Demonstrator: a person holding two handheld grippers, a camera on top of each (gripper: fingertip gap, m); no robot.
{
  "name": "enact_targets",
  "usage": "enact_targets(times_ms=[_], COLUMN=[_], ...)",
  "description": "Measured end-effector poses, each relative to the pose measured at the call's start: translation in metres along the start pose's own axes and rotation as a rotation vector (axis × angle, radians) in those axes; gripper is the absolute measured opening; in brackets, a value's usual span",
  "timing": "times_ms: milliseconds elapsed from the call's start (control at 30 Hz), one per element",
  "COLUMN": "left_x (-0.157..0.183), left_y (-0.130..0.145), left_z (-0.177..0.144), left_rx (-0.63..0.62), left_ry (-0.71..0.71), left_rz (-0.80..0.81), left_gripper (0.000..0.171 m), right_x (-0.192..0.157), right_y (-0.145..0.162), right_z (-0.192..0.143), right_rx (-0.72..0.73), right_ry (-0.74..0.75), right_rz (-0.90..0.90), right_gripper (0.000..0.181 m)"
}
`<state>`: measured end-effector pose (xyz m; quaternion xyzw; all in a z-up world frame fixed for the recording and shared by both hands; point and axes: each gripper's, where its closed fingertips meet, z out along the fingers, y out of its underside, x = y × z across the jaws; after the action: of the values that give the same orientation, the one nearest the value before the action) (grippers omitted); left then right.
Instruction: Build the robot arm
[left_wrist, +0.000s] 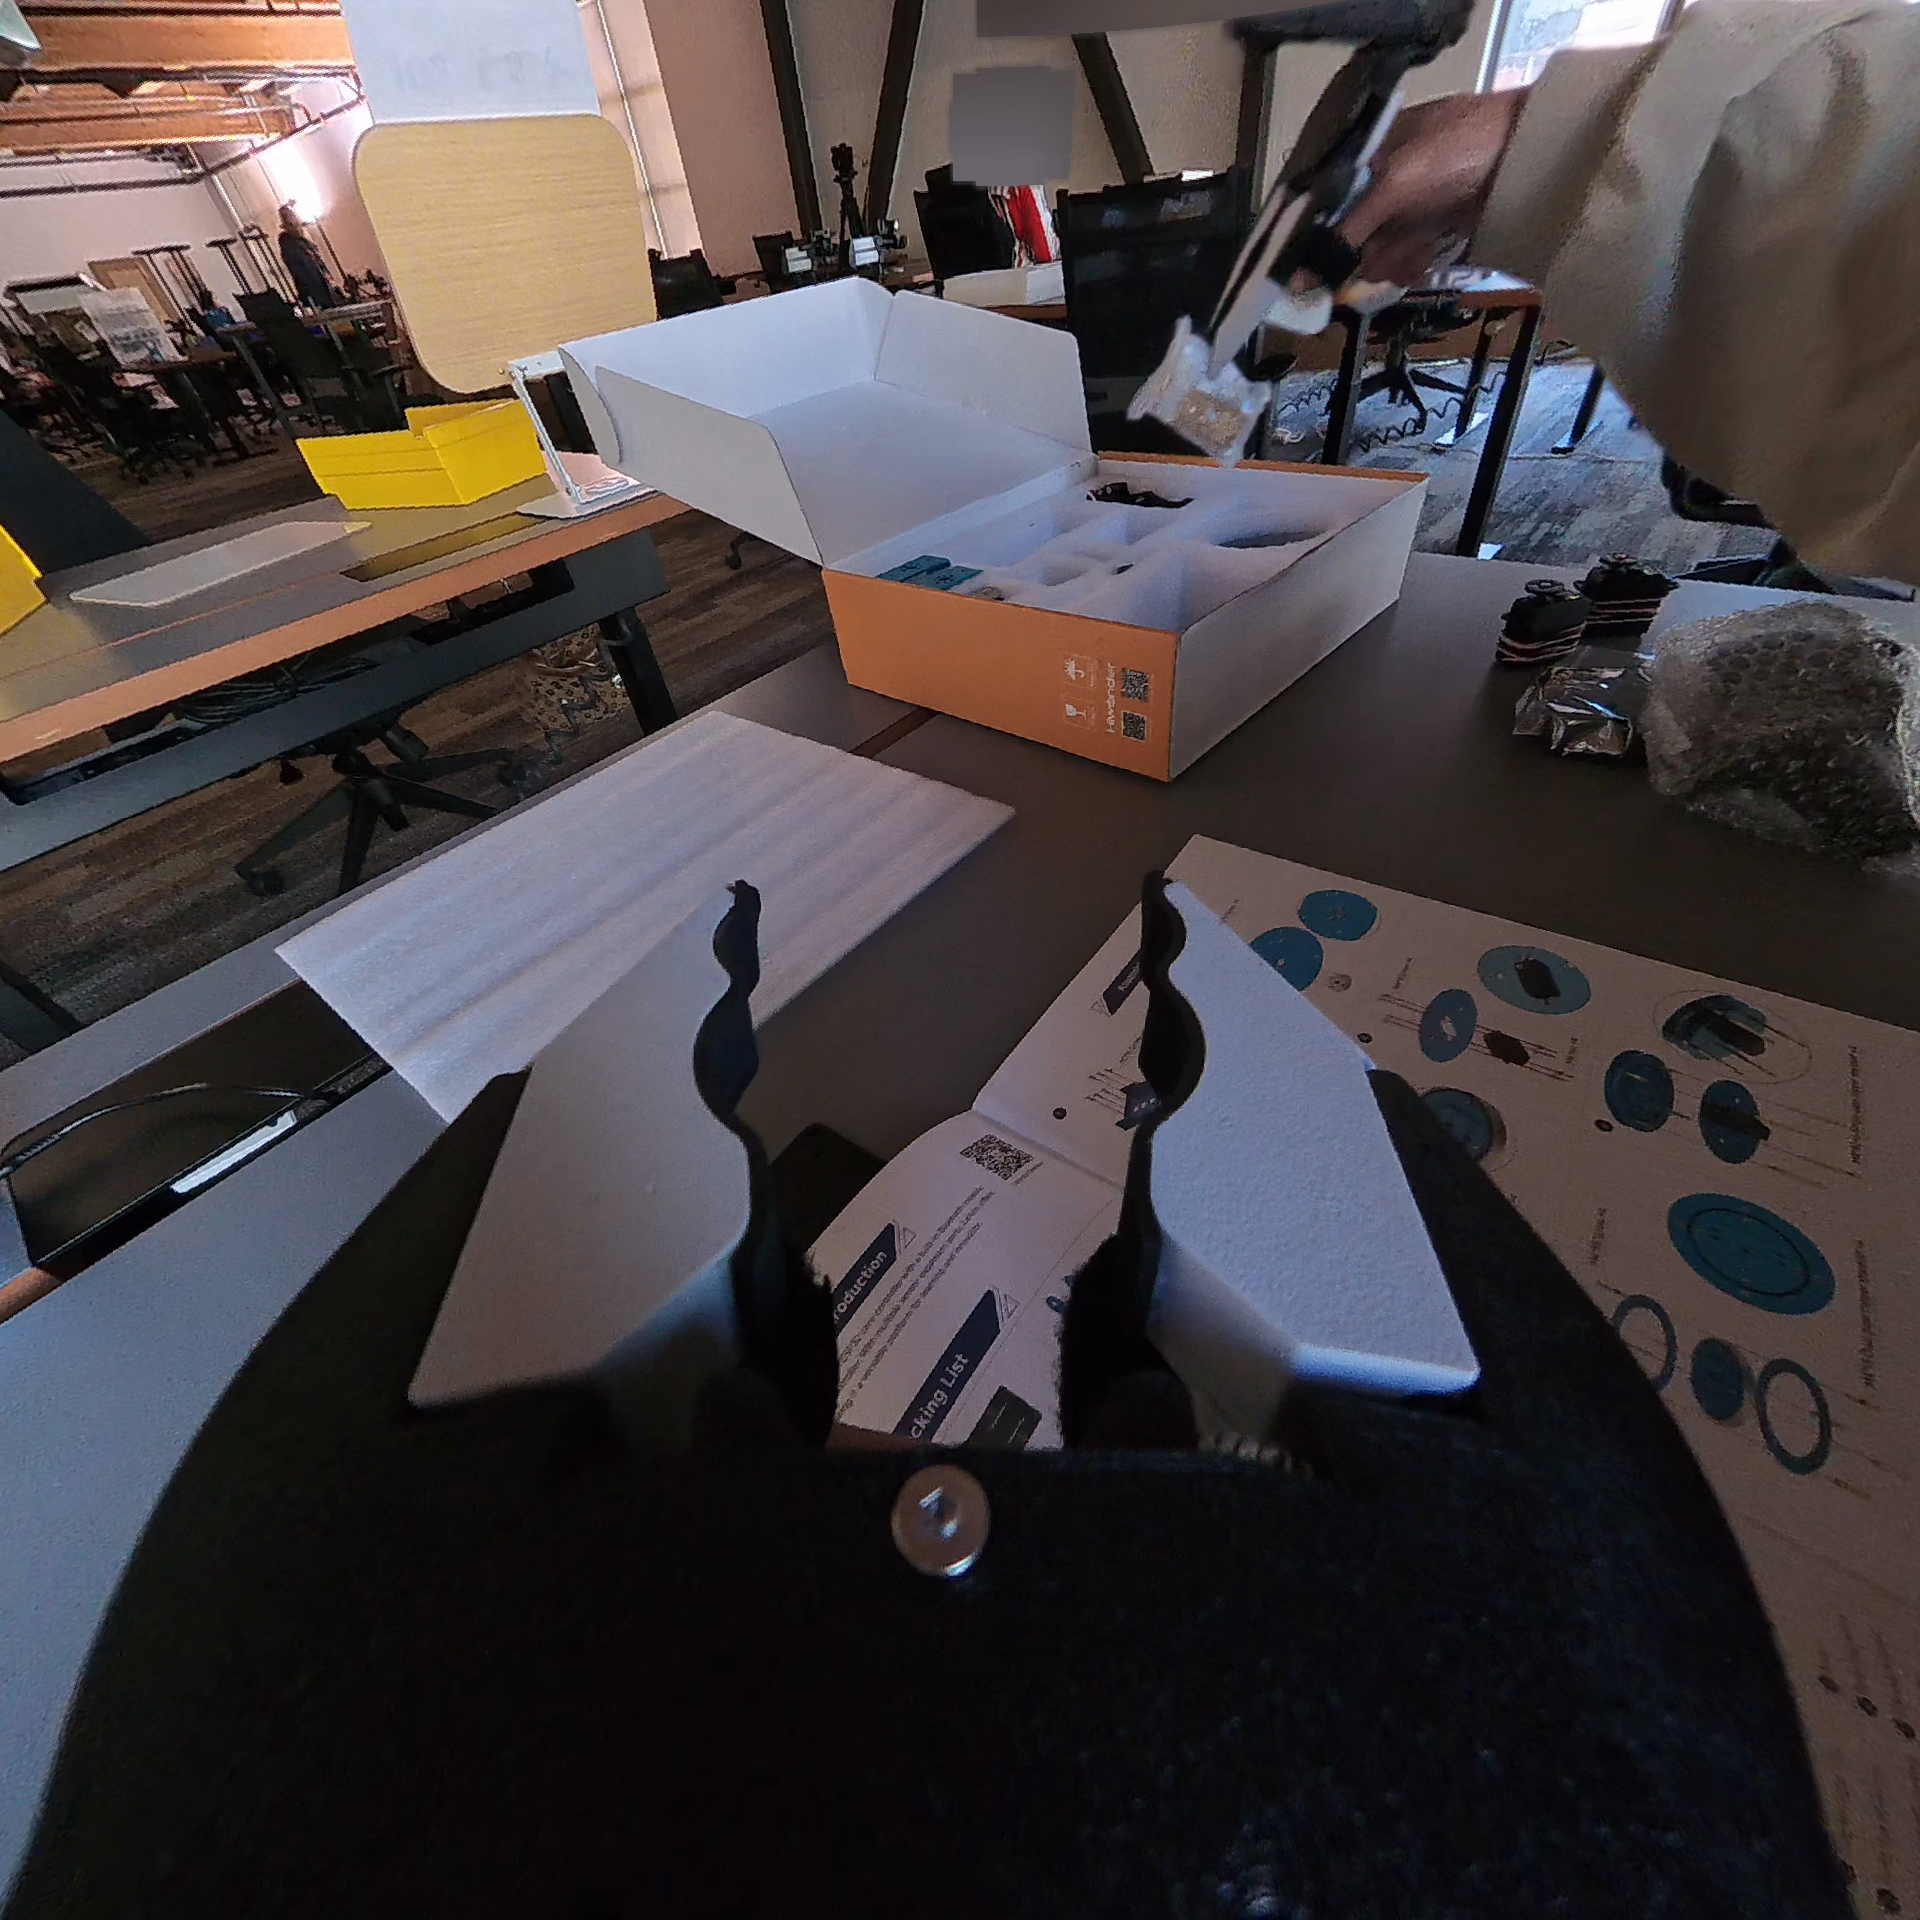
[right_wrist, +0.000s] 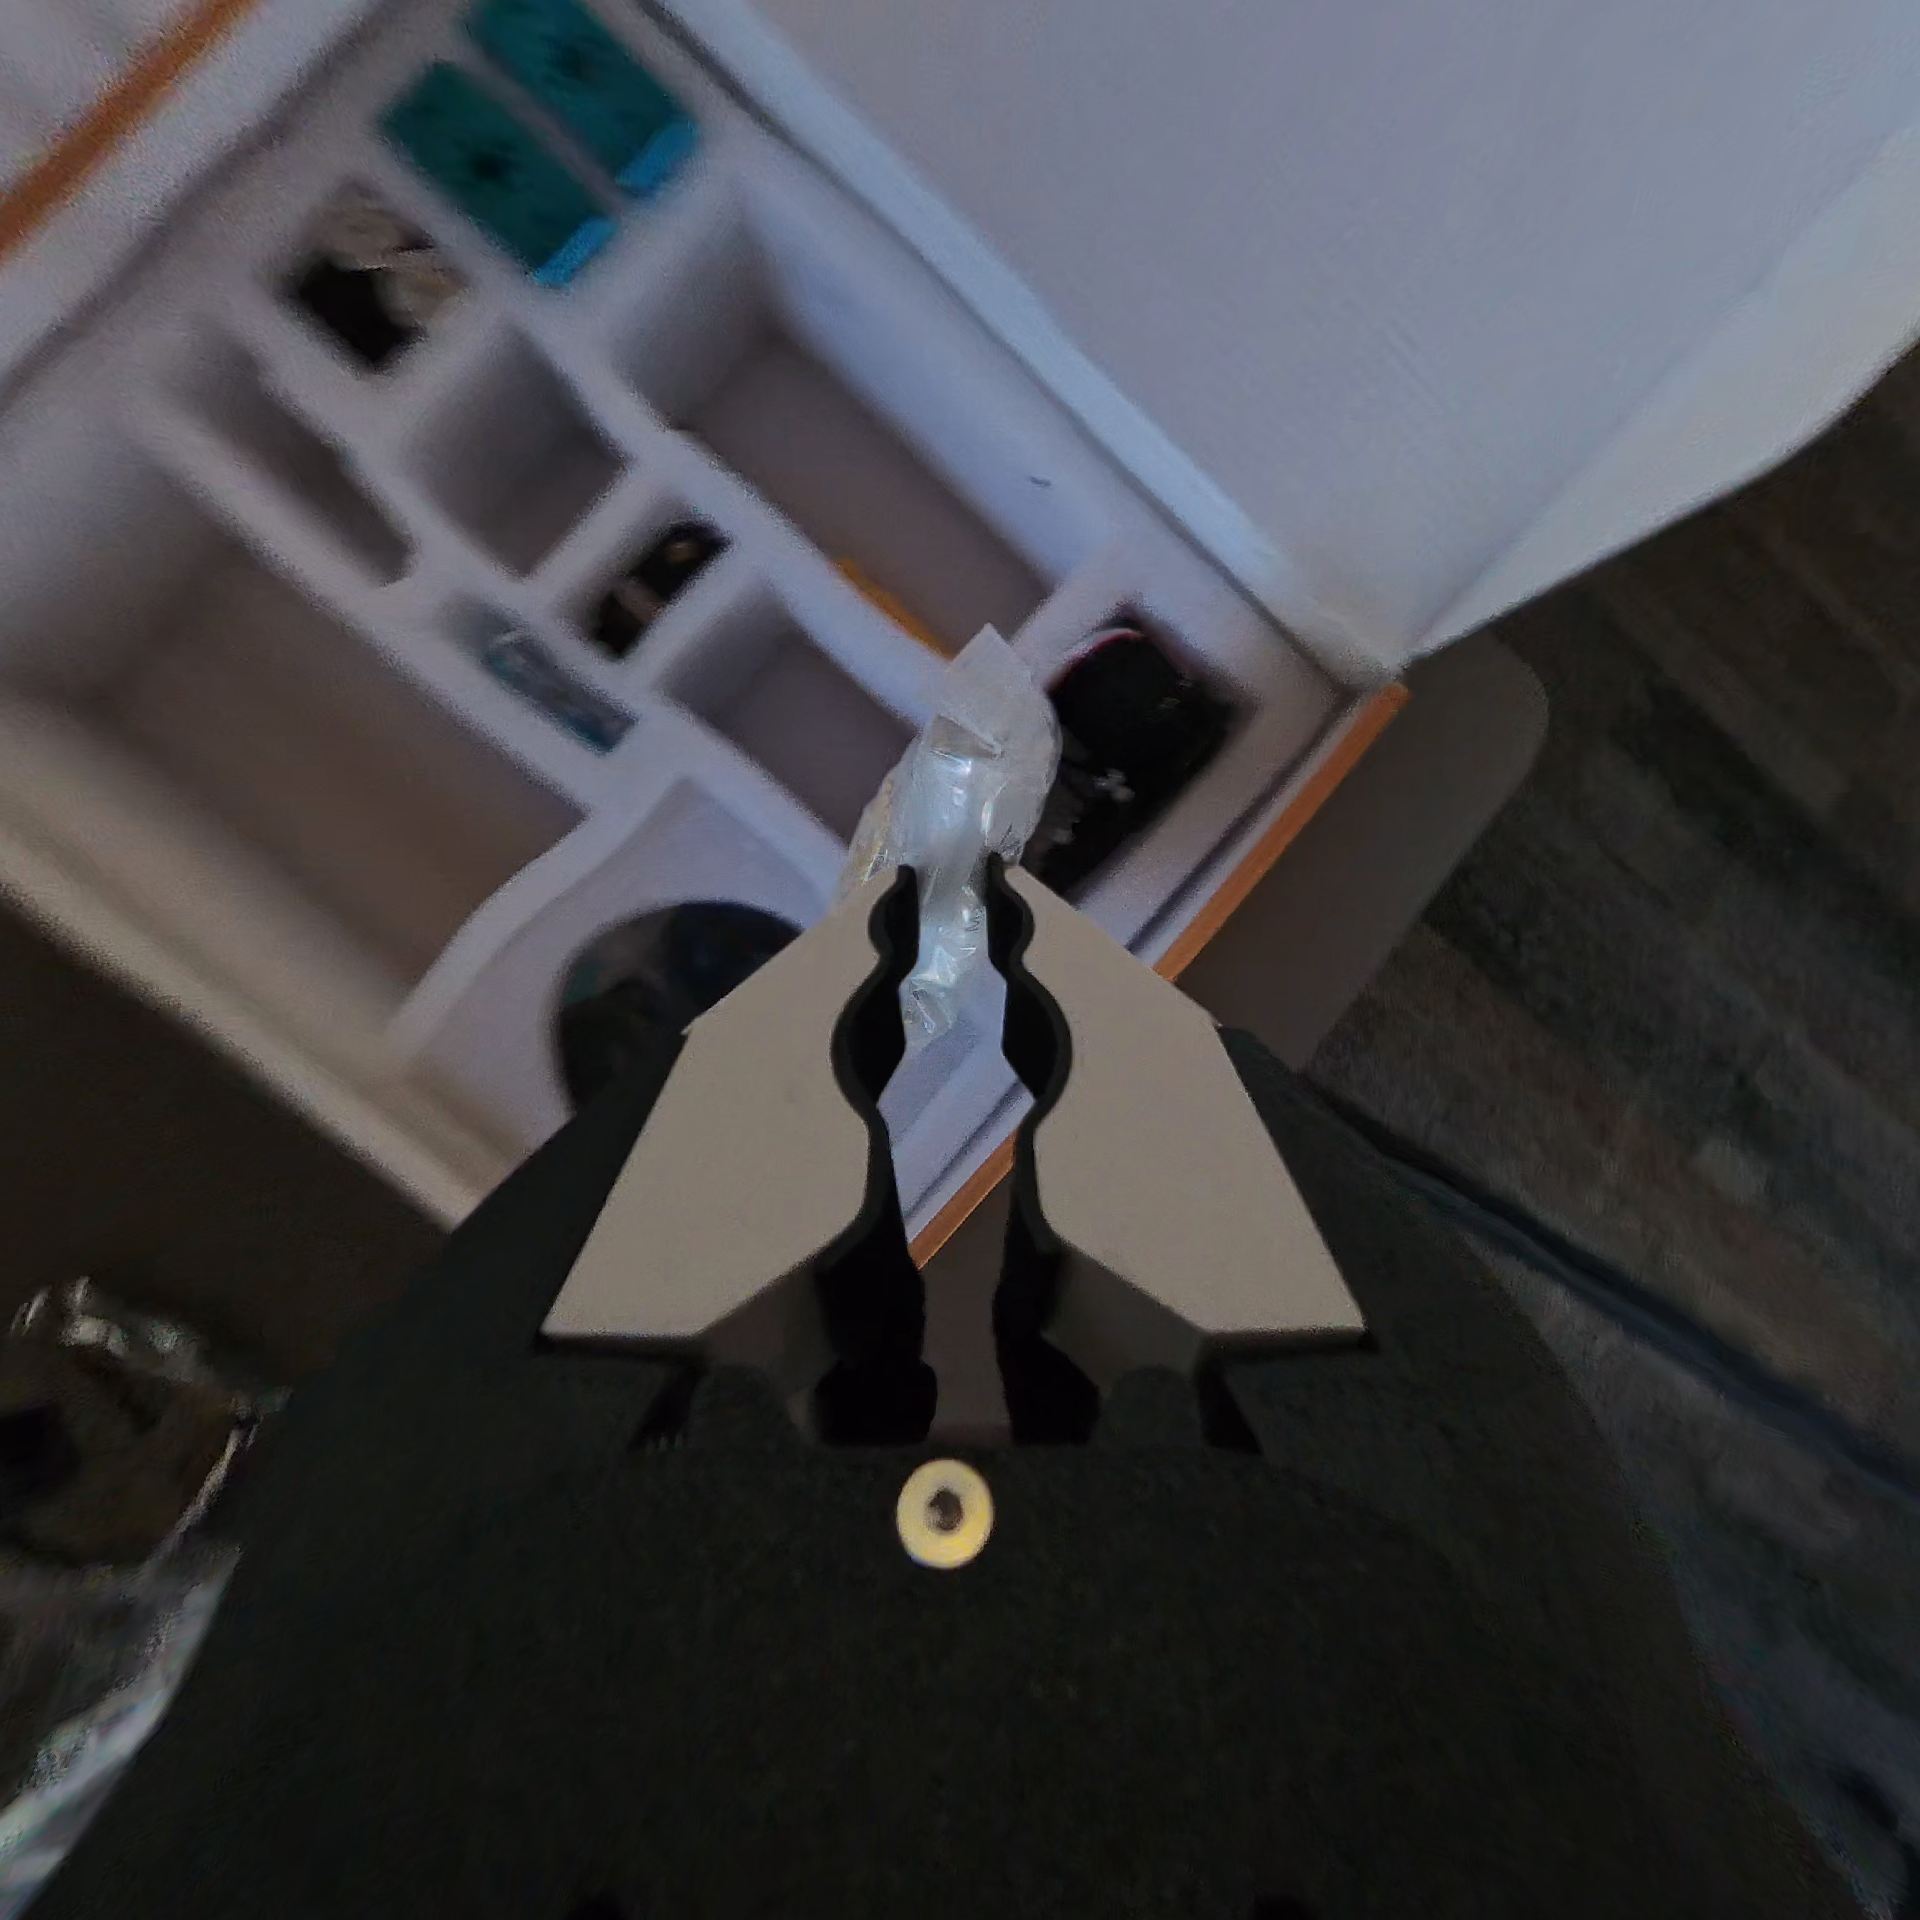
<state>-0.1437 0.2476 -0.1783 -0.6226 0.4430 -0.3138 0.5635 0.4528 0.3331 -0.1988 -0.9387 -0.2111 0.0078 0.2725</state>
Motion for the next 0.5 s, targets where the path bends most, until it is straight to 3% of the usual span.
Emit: enact_targets(times_ms=[133, 267, 367, 500], left_x=[-0.001, 0.001, 0.003, 0.005], left_y=[0.004, 0.006, 0.005, 0.004], left_z=[0.001, 0.003, 0.004, 0.005], left_rx=[-0.01, -0.015, -0.009, 0.002], left_ry=[0.0, 0.01, 0.021, 0.036], left_rz=[-0.003, -0.002, -0.014, -0.035], left_gripper=[0.073, 0.073, 0.073, 0.073], right_x=[-0.056, -0.106, -0.115, -0.123], right_y=[0.026, 0.09, 0.123, 0.143], right_z=[-0.04, -0.051, -0.051, -0.061], right_rx=[0.024, -0.058, -0.039, 0.011], right_ry=[-0.155, -0.302, -0.288, -0.32], right_rz=[-0.138, -0.14, -0.1, -0.037], right_gripper=[0.011, 0.012, 0.012, 0.012])
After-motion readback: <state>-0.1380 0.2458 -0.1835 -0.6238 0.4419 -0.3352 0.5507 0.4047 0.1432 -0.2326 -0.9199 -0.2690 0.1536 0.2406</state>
